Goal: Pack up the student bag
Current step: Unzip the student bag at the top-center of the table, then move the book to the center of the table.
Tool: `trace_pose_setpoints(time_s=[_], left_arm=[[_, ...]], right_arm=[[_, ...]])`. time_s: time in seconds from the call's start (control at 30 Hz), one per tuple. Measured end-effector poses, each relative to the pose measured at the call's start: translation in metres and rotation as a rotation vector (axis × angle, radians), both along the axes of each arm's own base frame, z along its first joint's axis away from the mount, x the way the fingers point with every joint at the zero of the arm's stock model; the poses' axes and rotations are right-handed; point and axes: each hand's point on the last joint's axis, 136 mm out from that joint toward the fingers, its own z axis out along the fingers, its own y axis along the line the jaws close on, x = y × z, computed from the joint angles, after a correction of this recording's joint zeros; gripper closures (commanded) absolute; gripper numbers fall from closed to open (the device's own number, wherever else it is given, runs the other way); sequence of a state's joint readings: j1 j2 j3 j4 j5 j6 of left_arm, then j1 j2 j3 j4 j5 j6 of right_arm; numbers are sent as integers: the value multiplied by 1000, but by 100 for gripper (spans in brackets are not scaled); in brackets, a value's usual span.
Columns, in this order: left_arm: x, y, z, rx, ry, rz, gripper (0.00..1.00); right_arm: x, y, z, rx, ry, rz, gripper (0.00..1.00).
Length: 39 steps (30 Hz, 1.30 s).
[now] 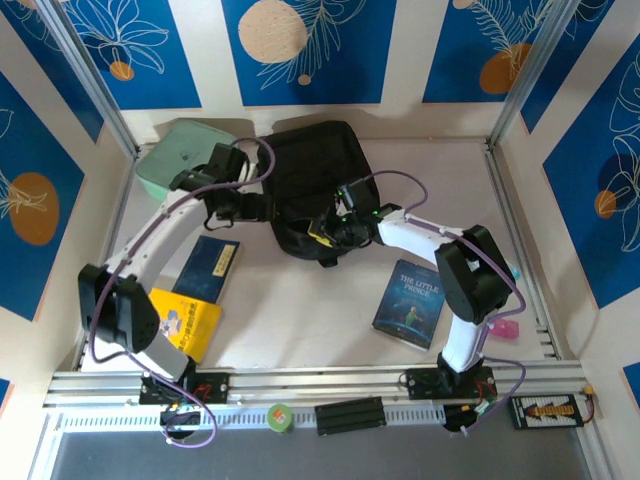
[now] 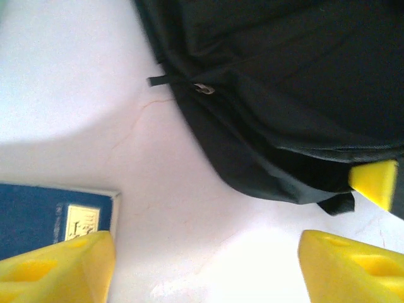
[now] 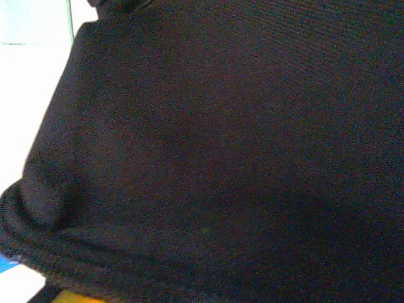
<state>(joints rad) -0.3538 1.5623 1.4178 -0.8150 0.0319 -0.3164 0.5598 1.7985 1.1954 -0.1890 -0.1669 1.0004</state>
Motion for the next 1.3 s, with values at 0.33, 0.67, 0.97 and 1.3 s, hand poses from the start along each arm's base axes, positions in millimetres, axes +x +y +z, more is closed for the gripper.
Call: trace_pose_setpoints(time_s=[0.33, 0.67, 0.97, 1.3], left_arm=[[-65, 90, -109, 29, 204, 296, 2], [-81, 92, -158, -13, 249, 387, 6], [-72, 54, -154, -147, 189, 414, 10], [-92, -30, -139, -420, 288, 351, 14]], right_arm=[[-41, -8, 42, -43, -136, 166, 21], [-70, 0, 29, -76, -112, 219, 21], [-64, -4, 26, -112, -125, 178, 22], [-58, -10, 24, -145, -129, 127, 31]])
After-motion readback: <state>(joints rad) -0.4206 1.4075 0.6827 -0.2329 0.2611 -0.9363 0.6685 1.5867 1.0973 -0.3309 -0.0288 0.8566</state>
